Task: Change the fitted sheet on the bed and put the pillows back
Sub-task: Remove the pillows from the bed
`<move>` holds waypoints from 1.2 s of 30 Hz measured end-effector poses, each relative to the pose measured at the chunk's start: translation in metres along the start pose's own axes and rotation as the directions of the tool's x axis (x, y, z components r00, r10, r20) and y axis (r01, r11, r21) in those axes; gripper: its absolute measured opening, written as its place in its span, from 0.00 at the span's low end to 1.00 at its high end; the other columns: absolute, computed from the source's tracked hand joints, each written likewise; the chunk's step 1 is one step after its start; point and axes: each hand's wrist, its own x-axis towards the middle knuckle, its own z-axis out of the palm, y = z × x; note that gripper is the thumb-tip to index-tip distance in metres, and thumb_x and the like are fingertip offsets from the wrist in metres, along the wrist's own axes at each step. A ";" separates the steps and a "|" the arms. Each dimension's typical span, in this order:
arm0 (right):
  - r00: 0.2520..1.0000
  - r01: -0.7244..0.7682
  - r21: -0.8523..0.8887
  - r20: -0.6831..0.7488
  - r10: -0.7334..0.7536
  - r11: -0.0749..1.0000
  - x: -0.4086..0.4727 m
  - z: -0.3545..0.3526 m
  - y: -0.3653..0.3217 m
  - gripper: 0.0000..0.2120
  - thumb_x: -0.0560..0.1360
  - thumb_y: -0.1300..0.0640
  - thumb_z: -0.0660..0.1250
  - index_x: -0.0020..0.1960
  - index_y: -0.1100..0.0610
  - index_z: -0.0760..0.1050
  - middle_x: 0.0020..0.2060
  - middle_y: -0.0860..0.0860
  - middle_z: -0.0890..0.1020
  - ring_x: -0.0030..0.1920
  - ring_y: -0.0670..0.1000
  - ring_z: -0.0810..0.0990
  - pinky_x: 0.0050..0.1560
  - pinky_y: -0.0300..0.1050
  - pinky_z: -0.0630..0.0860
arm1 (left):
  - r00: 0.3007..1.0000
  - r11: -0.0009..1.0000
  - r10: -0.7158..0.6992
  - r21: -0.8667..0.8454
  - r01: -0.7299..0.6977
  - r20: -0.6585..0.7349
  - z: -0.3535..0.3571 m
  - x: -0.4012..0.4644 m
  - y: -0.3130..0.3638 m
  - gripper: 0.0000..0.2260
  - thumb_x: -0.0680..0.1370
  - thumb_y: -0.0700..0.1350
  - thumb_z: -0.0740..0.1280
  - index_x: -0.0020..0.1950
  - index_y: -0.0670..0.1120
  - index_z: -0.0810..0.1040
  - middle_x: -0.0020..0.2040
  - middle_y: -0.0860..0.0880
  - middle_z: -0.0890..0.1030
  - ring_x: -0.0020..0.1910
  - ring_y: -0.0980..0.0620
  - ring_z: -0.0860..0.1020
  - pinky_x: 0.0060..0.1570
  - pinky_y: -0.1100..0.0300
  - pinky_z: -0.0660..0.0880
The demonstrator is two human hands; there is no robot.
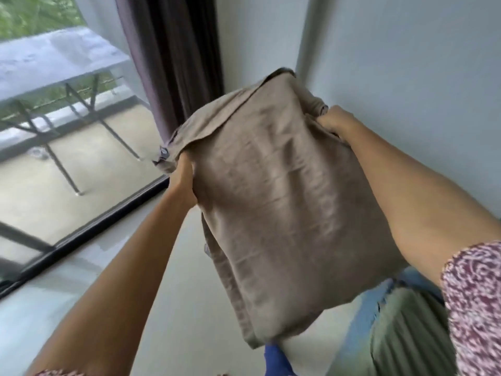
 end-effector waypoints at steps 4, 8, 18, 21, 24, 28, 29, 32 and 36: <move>0.986 0.025 -0.101 0.168 -0.008 0.995 0.084 0.059 0.007 0.33 0.77 0.41 0.63 0.69 0.66 0.67 0.67 0.63 0.72 0.65 0.62 0.71 0.59 0.46 0.69 | 0.977 0.979 -0.189 0.053 0.195 -0.096 0.014 0.048 -0.016 0.18 0.76 0.66 0.60 0.49 0.52 0.73 0.50 0.51 0.78 0.53 0.49 0.76 0.61 0.50 0.72; 0.962 0.040 -0.212 0.273 0.020 0.976 0.151 0.123 0.028 0.34 0.76 0.39 0.63 0.66 0.68 0.69 0.64 0.64 0.74 0.63 0.63 0.73 0.56 0.48 0.71 | 0.913 0.922 -0.355 0.087 0.378 -0.203 0.019 0.107 -0.040 0.29 0.75 0.70 0.56 0.60 0.47 0.74 0.47 0.48 0.78 0.45 0.47 0.76 0.50 0.49 0.73; 0.914 0.049 -0.275 0.401 0.068 0.960 0.262 0.308 0.103 0.46 0.69 0.24 0.49 0.78 0.51 0.50 0.76 0.58 0.57 0.75 0.62 0.57 0.73 0.62 0.53 | 0.815 0.747 -0.575 0.364 0.557 -0.068 0.031 0.253 -0.132 0.41 0.72 0.71 0.59 0.79 0.54 0.51 0.75 0.42 0.62 0.65 0.27 0.68 0.53 0.29 0.70; 0.942 0.114 -0.346 0.336 0.009 0.931 0.241 0.350 0.130 0.38 0.75 0.29 0.47 0.78 0.46 0.43 0.78 0.54 0.47 0.77 0.61 0.48 0.69 0.70 0.43 | 0.842 0.742 -0.519 0.413 0.529 -0.145 0.054 0.259 -0.170 0.43 0.73 0.69 0.60 0.77 0.59 0.35 0.79 0.43 0.53 0.71 0.29 0.61 0.62 0.26 0.59; 0.971 0.138 -0.384 0.235 -0.048 0.913 0.232 0.360 0.135 0.36 0.76 0.31 0.48 0.78 0.47 0.44 0.78 0.55 0.49 0.76 0.61 0.49 0.68 0.72 0.44 | 0.912 0.818 -0.340 0.407 0.406 -0.229 0.066 0.266 -0.188 0.43 0.76 0.65 0.62 0.77 0.57 0.34 0.78 0.46 0.55 0.72 0.37 0.63 0.67 0.38 0.61; 0.970 0.142 -0.366 0.237 -0.056 0.920 0.232 0.355 0.130 0.35 0.77 0.33 0.48 0.78 0.49 0.45 0.78 0.56 0.48 0.77 0.62 0.47 0.70 0.70 0.43 | 0.974 0.773 -0.066 0.607 0.186 -0.216 0.060 0.276 -0.187 0.40 0.77 0.61 0.62 0.79 0.49 0.42 0.78 0.43 0.53 0.75 0.41 0.58 0.73 0.44 0.59; 0.968 0.150 -0.359 0.243 -0.063 0.921 0.228 0.353 0.130 0.35 0.78 0.33 0.47 0.79 0.49 0.45 0.78 0.56 0.47 0.77 0.61 0.46 0.70 0.69 0.43 | 0.979 0.721 -0.006 0.677 0.146 -0.205 0.058 0.281 -0.179 0.38 0.78 0.61 0.61 0.79 0.50 0.43 0.78 0.41 0.54 0.75 0.40 0.58 0.73 0.45 0.57; 0.957 0.199 -0.360 0.271 -0.102 0.911 0.208 0.348 0.131 0.34 0.79 0.35 0.47 0.79 0.51 0.46 0.78 0.58 0.46 0.77 0.61 0.45 0.71 0.67 0.43 | 0.959 0.619 0.197 0.784 0.040 -0.204 0.040 0.308 -0.141 0.35 0.79 0.60 0.60 0.79 0.52 0.44 0.77 0.39 0.58 0.74 0.40 0.60 0.73 0.46 0.57; 0.941 0.261 -0.366 0.303 -0.151 0.893 0.180 0.343 0.133 0.33 0.79 0.36 0.48 0.79 0.50 0.45 0.78 0.57 0.43 0.77 0.60 0.42 0.71 0.67 0.41 | 0.946 0.440 0.136 0.873 0.210 -0.296 0.002 0.336 -0.098 0.31 0.81 0.55 0.57 0.80 0.49 0.48 0.79 0.44 0.46 0.78 0.42 0.50 0.74 0.40 0.50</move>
